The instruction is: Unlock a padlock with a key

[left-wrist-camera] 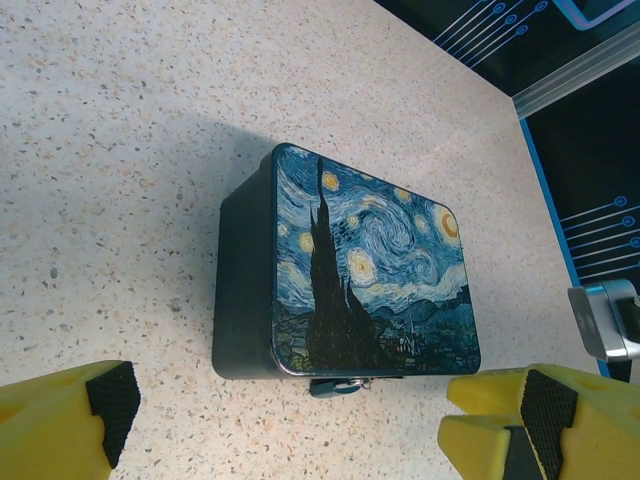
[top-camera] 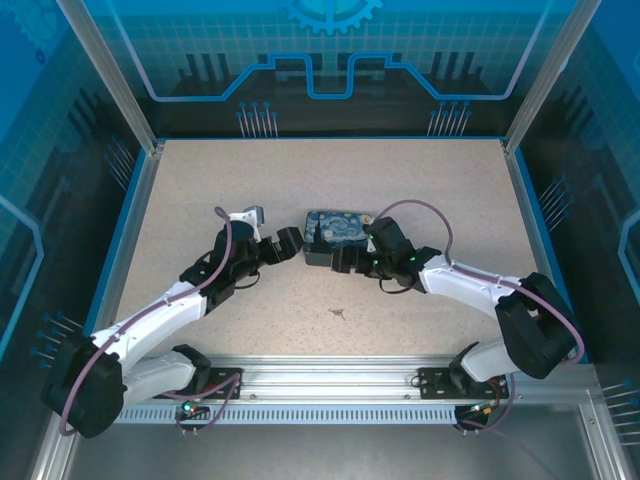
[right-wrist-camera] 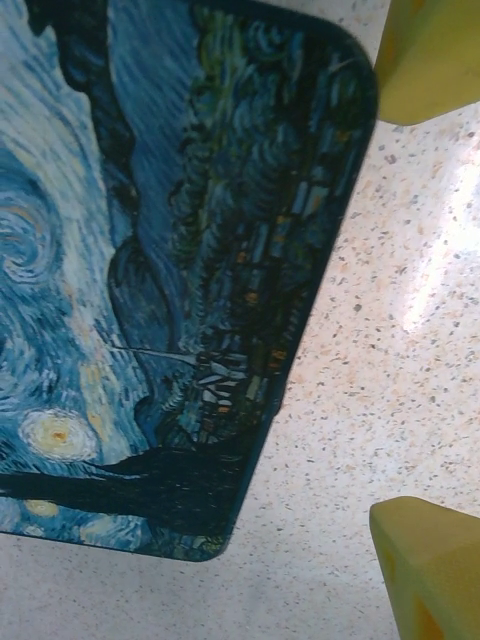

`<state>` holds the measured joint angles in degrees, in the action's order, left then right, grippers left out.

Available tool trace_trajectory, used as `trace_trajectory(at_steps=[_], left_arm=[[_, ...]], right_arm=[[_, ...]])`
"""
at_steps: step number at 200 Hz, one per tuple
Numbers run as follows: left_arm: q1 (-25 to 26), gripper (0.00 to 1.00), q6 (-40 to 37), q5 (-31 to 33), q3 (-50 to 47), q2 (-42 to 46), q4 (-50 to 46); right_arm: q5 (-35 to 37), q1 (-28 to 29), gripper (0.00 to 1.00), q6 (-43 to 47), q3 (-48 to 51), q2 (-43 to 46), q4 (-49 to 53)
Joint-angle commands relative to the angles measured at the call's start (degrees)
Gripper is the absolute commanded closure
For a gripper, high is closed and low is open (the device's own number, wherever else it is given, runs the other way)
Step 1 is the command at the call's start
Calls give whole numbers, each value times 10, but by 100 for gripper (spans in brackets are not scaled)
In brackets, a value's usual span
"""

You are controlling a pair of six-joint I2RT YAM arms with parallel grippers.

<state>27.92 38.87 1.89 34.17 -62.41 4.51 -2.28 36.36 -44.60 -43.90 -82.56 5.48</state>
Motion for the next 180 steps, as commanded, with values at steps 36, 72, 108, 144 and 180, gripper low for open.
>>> trace_trajectory(at_steps=[36,72,108,144,180], left_arm=[[1,1,-13,-2,-7,22,-8],[1,1,-2,-2,-14,26,-7],[1,1,16,3,-10,40,-34],[1,1,30,4,7,54,-74],[1,1,41,-4,14,57,-79]], right_arm=[[17,3,3,11,-39,-26,16],[4,-5,3,36,-57,-25,36],[-48,8,8,60,-28,10,48],[-72,47,28,127,-11,31,111],[-33,108,40,207,-50,-3,199]])
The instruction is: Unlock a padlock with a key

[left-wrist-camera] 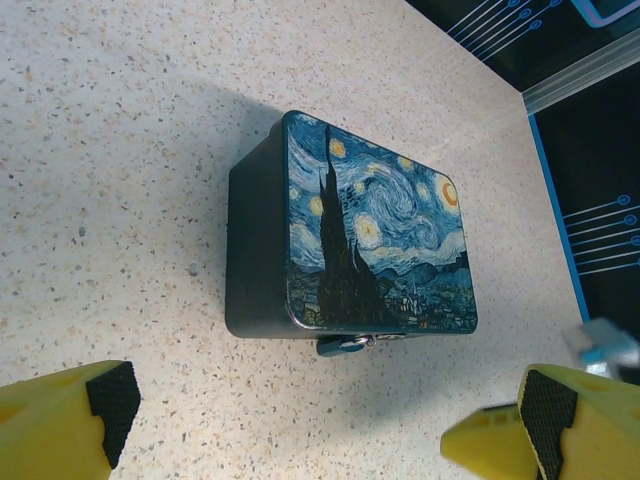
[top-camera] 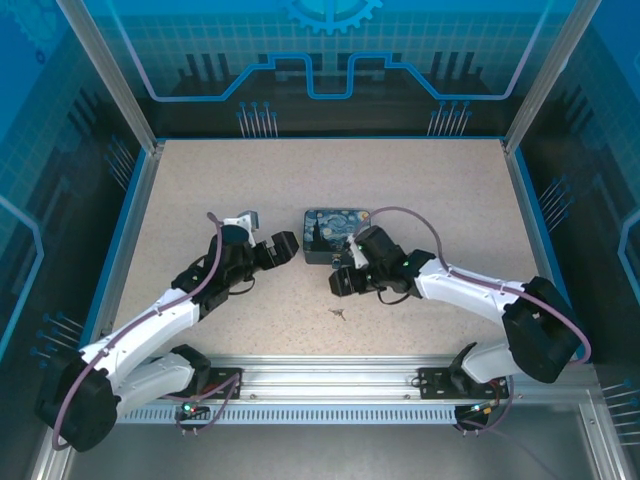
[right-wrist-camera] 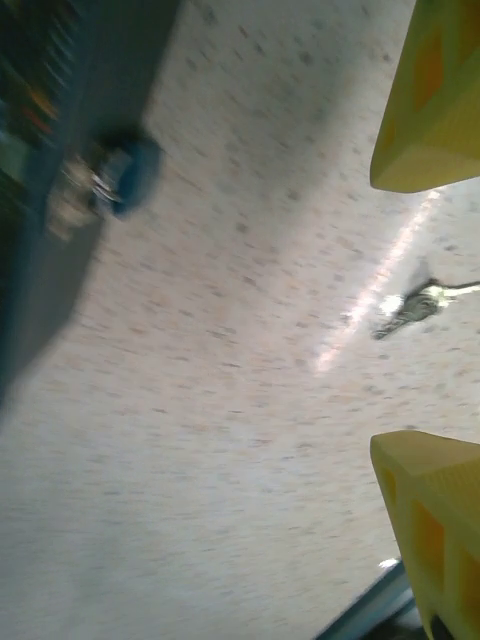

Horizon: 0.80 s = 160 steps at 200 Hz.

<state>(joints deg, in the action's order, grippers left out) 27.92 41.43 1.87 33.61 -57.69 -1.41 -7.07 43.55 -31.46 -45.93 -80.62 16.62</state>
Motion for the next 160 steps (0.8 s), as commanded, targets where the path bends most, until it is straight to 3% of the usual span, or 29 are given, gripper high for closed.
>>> trace_trajectory(at_steps=[1,26,73,160], left_arm=[[1,1,15,-4,20,10,-20],[1,1,18,-4,21,12,-23],[1,1,22,-3,18,17,-28],[0,1,21,-3,11,21,-23]], right_arm=[[17,39,40,77,-31,-24,90],[47,76,48,107,-66,-71,125],[113,130,49,136,-112,-150,160],[157,148,54,141,-125,-192,175]])
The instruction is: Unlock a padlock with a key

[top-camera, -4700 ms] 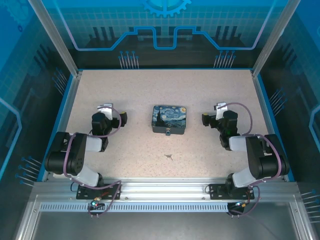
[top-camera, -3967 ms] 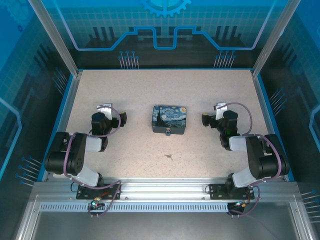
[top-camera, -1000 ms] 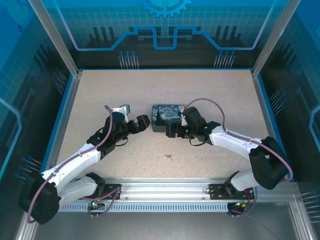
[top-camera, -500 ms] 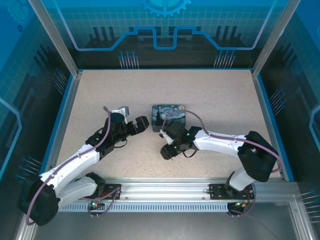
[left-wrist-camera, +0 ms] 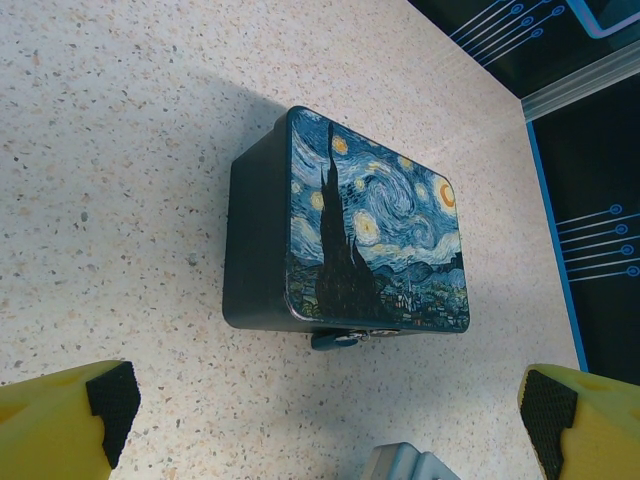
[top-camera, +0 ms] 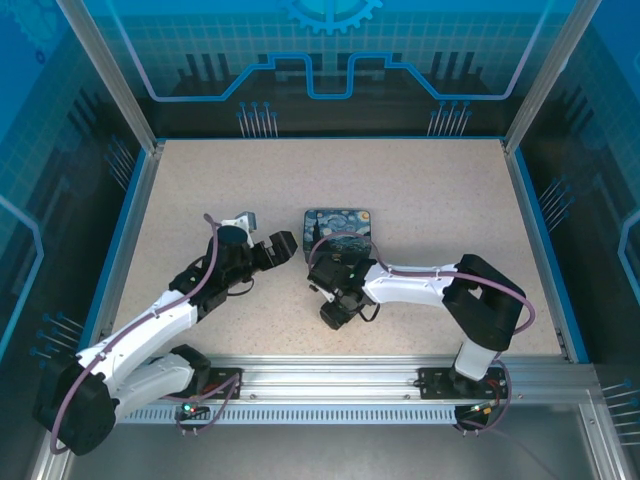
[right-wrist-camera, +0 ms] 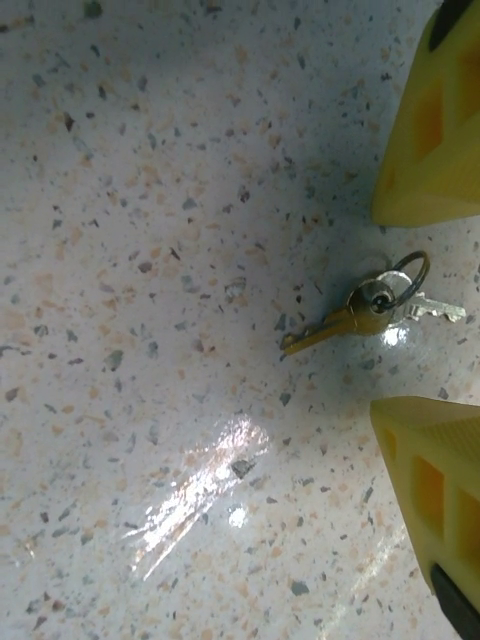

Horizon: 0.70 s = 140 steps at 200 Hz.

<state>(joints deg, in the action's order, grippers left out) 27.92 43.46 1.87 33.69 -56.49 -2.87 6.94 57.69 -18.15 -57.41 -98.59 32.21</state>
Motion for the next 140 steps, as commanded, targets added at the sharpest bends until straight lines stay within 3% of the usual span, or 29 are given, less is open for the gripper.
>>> trace_trajectory(at_steps=[1,65,101,131,140], left_arm=[[0,1,1,-3,10,9,-8],[-1,1,7,-2,4,8,2],[-2,1,12,-2,1,7,4],[-3,1,15,-5,4,7,1],[-3,1,15,-7,4,6,-1]], right_arm=[[16,7,54,8,-9,-12,19],[31,28,68,5,-7,-38,21],[36,35,81,0,-4,-59,13],[22,26,100,3,2,-47,3],[9,17,100,3,6,-37,-4]])
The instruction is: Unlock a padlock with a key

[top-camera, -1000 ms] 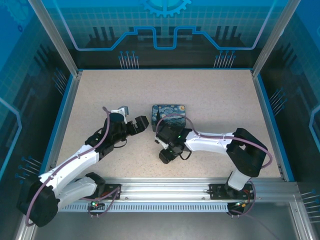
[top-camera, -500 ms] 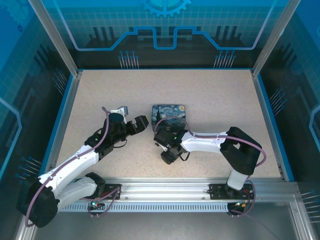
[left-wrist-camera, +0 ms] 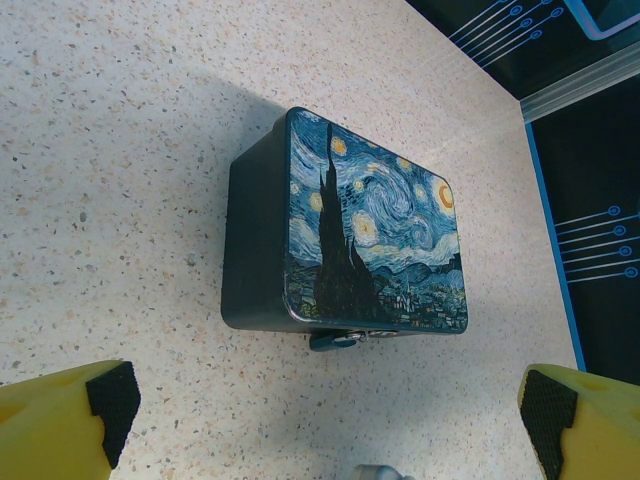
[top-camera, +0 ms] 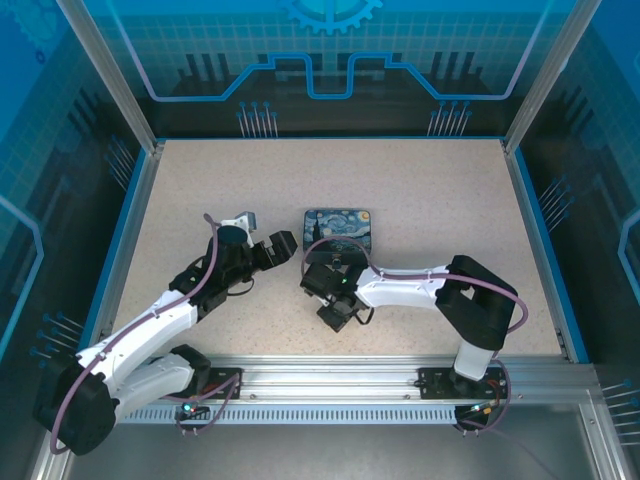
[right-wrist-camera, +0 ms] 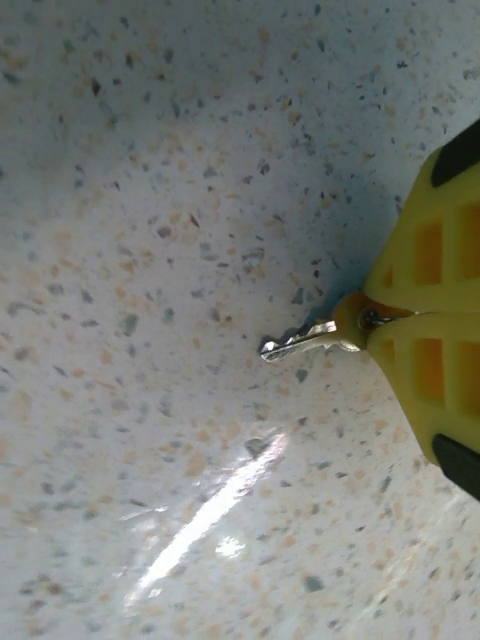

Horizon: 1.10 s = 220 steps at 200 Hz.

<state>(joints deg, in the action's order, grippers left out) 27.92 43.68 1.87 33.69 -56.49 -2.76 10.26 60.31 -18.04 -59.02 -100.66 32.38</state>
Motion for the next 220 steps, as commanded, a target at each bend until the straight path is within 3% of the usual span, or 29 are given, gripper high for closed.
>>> trace_trajectory(at_steps=[1,57,89,189,205,212,220], left_arm=[[-3,1,13,-7,4,6,-2],[-4,1,18,-11,6,1,3],[-4,1,22,-22,4,-12,11],[-4,1,30,-30,-1,-31,15],[-4,1,33,-32,-4,-35,21],[-5,1,34,-34,-5,-38,25],[-4,1,35,-36,-5,-41,27]], right_arm=[[-26,-10,100,2,23,-14,-6],[-162,-110,100,-4,72,90,-81],[-198,-153,100,-17,83,113,-103],[-238,-168,100,-75,145,182,-122],[-206,-167,44,-84,157,191,-115],[-194,-167,33,-84,160,190,-112],[-186,-168,31,-83,161,188,-109]])
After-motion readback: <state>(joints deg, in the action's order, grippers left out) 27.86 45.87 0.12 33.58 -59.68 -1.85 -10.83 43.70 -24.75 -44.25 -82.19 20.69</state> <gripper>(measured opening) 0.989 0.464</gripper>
